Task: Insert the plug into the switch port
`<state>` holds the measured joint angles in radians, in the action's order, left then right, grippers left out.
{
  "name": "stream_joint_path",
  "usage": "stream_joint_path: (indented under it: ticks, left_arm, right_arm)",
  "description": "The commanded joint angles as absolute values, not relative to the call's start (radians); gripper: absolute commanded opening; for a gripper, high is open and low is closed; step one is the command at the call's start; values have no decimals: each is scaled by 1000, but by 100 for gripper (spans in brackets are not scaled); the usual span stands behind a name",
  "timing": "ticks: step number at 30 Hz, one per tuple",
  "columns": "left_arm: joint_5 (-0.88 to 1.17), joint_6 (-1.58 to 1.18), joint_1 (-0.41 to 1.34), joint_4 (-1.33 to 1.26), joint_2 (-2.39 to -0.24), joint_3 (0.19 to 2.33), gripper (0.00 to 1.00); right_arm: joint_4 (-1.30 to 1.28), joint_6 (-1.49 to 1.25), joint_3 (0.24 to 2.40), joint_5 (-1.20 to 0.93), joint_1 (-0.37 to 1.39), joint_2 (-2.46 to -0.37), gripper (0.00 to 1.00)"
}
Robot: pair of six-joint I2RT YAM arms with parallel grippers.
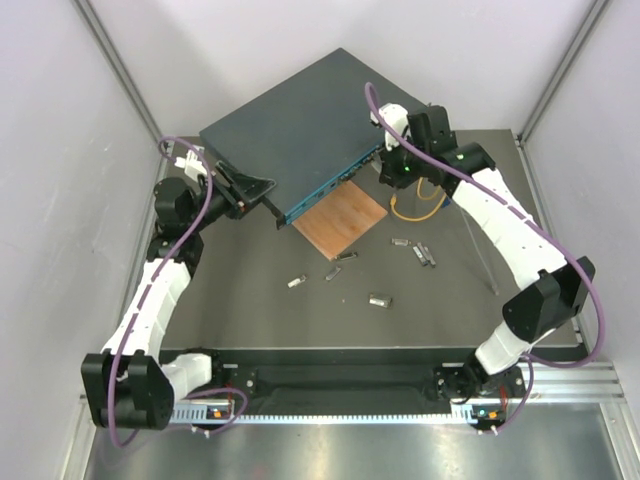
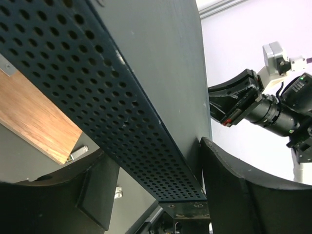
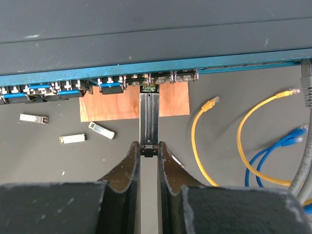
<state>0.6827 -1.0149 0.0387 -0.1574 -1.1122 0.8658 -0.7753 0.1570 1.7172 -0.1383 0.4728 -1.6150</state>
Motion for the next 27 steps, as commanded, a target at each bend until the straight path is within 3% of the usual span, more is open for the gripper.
stream_joint_path:
  ticks: [1, 17, 27]
  left_arm:
    - [676, -986, 66, -235, -1117, 894, 65]
    - [670, -985, 71, -247, -1114, 871, 43]
    - [663, -974, 71, -232, -1115, 871, 10]
  right_arm:
    - [-749, 127, 1772, -138, 488, -1611, 0]
    - [-723, 126, 1764, -129, 506, -1569, 0]
    - [-718, 124, 1775, -121, 506, -1566, 0]
